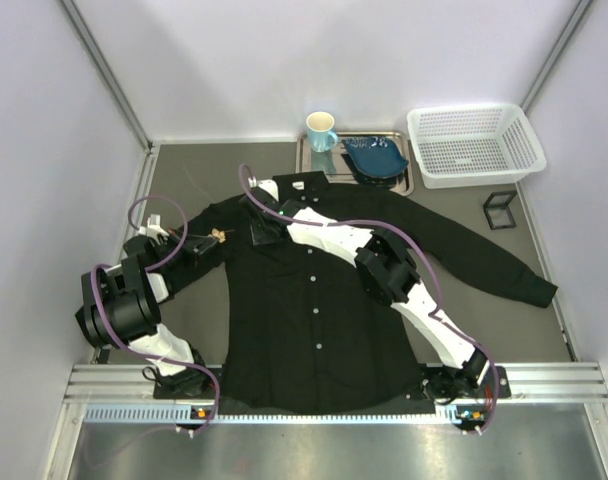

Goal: Pin the brooch onto the clothing

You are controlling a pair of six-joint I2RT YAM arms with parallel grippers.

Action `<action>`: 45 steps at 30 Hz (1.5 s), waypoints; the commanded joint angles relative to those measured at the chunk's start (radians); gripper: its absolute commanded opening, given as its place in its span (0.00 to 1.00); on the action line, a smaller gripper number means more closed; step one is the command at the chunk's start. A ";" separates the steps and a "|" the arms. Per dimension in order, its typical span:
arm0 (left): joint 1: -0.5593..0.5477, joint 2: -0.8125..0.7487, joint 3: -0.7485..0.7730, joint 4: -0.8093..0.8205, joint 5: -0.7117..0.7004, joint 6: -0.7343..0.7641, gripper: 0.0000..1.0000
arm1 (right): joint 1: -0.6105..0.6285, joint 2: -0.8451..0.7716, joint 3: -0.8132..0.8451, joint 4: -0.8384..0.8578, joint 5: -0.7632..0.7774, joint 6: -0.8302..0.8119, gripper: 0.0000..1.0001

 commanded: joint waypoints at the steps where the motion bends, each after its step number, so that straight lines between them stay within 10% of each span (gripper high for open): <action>1: 0.009 -0.035 -0.007 0.021 -0.010 0.037 0.00 | 0.020 0.037 0.044 -0.024 0.021 0.039 0.35; 9: 0.009 -0.035 -0.010 0.015 -0.015 0.044 0.00 | 0.041 0.066 0.062 -0.033 0.053 0.039 0.41; 18: 0.009 -0.037 0.004 -0.068 -0.007 0.109 0.00 | 0.050 0.056 0.042 -0.033 0.054 0.026 0.00; 45: -0.016 0.135 0.194 -0.348 0.263 0.314 0.00 | 0.001 -0.118 0.030 0.053 -0.031 -0.057 0.00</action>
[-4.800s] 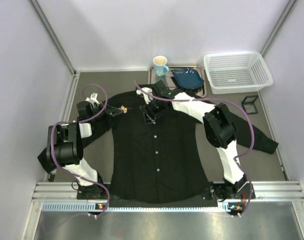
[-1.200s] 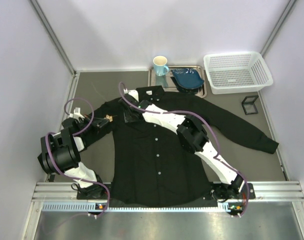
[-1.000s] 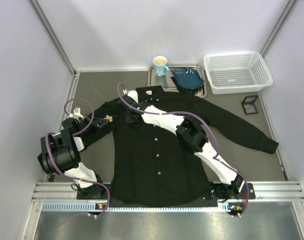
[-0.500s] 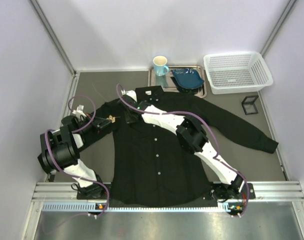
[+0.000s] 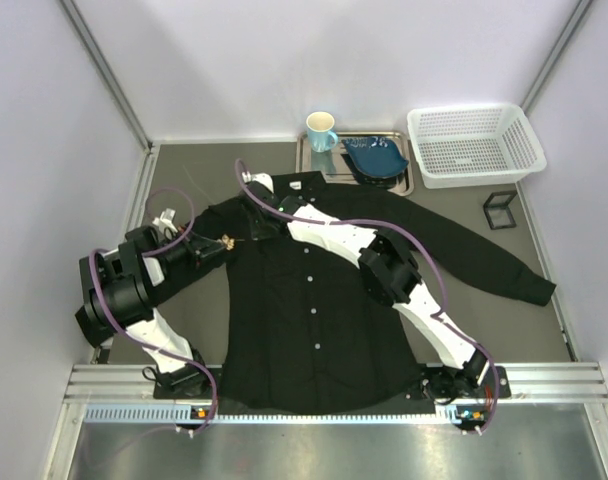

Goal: Pin the brooch onto the clothing

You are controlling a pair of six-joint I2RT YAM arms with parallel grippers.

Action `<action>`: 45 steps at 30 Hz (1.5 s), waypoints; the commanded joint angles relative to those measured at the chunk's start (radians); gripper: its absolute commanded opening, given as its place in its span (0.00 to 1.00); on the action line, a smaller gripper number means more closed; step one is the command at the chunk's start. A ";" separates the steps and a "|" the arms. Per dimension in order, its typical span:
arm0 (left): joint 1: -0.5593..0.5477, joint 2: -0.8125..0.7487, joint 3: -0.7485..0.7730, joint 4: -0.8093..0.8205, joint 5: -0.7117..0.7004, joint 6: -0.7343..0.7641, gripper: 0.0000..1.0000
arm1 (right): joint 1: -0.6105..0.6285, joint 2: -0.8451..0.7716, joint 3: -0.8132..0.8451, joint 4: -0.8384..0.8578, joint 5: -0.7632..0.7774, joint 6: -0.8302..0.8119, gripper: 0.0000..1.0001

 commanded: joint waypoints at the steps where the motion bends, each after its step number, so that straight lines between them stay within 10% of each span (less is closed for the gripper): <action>1: -0.017 0.031 0.041 -0.050 0.043 0.066 0.00 | -0.003 -0.104 -0.003 0.046 -0.012 0.003 0.00; 45: -0.123 0.204 0.075 0.181 0.090 -0.112 0.00 | -0.017 -0.132 -0.049 0.053 -0.052 0.031 0.00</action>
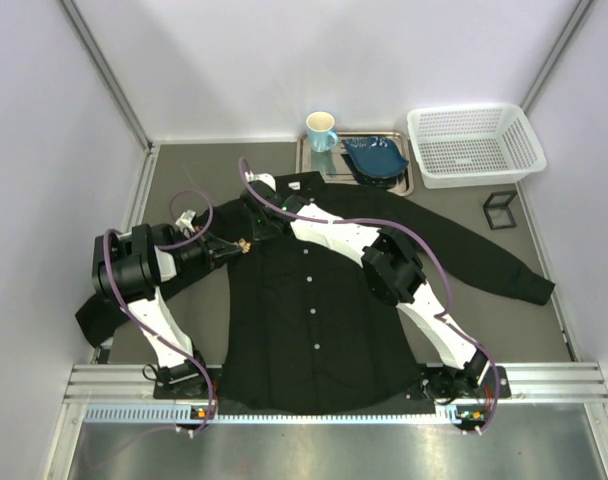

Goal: Pin the brooch onto the clothing

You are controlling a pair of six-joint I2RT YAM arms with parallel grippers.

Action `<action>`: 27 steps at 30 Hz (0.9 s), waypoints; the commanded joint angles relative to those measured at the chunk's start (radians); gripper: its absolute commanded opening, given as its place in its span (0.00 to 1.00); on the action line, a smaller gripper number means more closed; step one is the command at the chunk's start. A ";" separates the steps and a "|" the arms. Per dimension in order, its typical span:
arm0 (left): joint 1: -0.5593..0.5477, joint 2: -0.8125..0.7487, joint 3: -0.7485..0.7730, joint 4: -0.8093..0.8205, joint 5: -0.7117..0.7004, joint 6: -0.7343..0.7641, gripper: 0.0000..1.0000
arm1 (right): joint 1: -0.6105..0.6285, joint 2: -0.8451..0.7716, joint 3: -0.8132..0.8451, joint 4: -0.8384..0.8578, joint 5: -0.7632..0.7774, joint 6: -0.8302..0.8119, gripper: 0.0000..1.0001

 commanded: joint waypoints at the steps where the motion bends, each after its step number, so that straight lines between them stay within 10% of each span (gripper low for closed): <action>1: -0.017 0.010 0.026 0.050 0.025 0.002 0.00 | -0.006 -0.084 0.011 0.031 -0.015 0.013 0.00; 27: -0.077 0.047 0.042 0.091 0.020 -0.030 0.00 | -0.006 -0.086 0.015 0.041 -0.039 0.030 0.00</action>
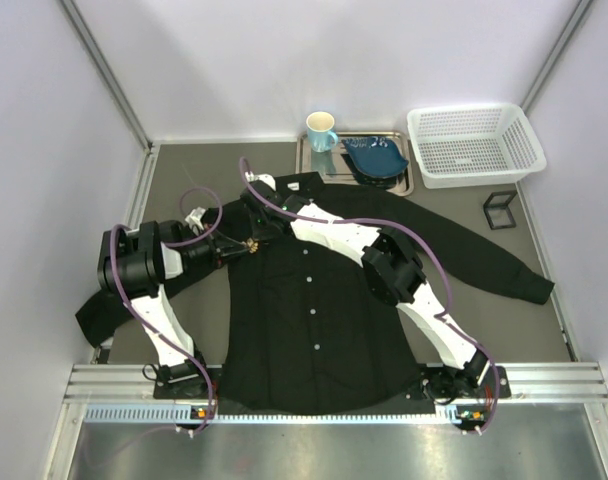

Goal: Pin the brooch onto the clothing

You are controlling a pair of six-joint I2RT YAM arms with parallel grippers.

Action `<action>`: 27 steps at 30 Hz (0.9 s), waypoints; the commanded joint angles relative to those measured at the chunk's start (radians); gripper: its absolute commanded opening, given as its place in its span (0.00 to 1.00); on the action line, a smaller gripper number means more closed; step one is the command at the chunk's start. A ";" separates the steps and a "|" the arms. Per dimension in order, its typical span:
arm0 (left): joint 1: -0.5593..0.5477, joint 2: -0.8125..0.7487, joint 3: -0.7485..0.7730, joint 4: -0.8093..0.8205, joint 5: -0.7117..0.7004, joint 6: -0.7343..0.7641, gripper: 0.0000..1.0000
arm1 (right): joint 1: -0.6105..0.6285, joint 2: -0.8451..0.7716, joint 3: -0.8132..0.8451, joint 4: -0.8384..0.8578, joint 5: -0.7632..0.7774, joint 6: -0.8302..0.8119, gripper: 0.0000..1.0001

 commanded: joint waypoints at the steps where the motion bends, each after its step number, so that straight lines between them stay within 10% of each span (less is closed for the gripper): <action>1: -0.012 0.025 0.023 0.078 0.023 -0.020 0.00 | -0.006 -0.084 0.015 0.043 -0.017 0.016 0.00; 9: -0.016 0.029 0.025 0.075 0.036 -0.023 0.00 | -0.011 -0.090 0.012 0.047 -0.060 -0.010 0.01; 19: -0.015 0.045 0.037 0.024 0.039 0.017 0.00 | -0.141 -0.155 -0.088 0.083 -0.374 -0.127 0.51; 27: -0.015 0.075 0.045 0.050 0.063 -0.004 0.00 | -0.268 -0.159 -0.223 0.193 -0.839 -0.216 0.40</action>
